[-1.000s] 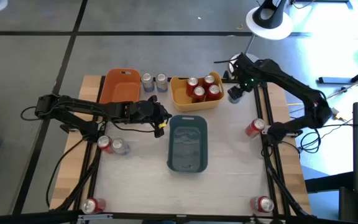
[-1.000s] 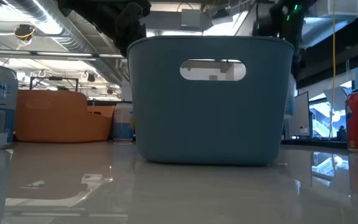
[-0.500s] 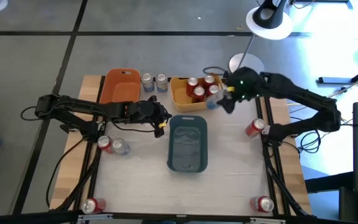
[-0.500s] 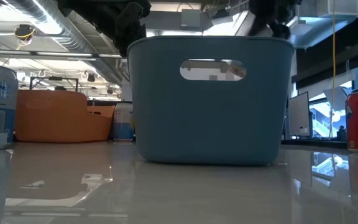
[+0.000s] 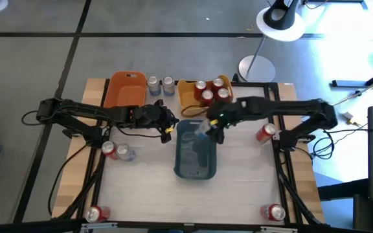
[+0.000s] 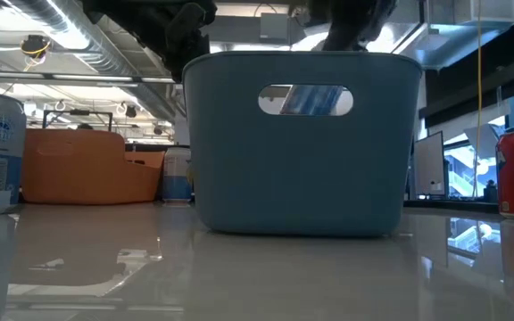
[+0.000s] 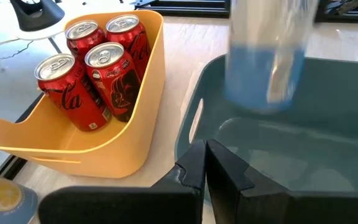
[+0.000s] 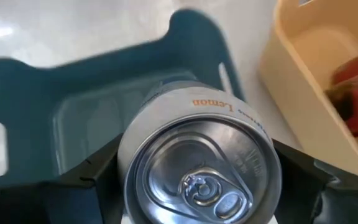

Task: Sort soda cans
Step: Put the top right white soda can into the blue bin

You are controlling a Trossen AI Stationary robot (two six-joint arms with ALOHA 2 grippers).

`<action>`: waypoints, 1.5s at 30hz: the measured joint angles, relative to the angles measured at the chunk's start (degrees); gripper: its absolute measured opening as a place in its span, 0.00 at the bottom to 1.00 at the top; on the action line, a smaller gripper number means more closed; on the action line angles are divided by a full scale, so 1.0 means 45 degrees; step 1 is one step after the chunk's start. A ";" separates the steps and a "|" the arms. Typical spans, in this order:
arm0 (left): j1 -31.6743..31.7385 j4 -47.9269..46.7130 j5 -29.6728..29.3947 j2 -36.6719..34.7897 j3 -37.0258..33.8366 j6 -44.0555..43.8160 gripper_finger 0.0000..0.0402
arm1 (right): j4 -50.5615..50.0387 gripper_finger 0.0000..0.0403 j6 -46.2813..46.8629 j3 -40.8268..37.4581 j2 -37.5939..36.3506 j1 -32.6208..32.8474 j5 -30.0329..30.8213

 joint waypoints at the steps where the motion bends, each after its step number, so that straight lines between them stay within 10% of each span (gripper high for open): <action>1: 0.0000 0.0005 0.0002 0.0000 0.0000 -0.0002 0.01 | 0.0016 0.70 0.0000 0.0000 0.0273 0.0073 0.0045; 18: -0.0015 0.0093 0.0004 0.0000 0.0004 0.0695 0.01 | 0.0144 0.70 -0.0216 0.0000 0.3227 0.0111 0.0759; 30: 0.0091 0.0324 -0.0001 0.0000 0.0000 0.0350 0.03 | 0.0178 0.98 -0.0311 0.0010 0.3406 0.0111 0.0680; 45: 0.1955 -0.0435 -0.1724 -0.0001 0.0869 0.1048 0.59 | 0.0086 0.97 -0.0389 0.0005 0.0068 0.0348 0.2390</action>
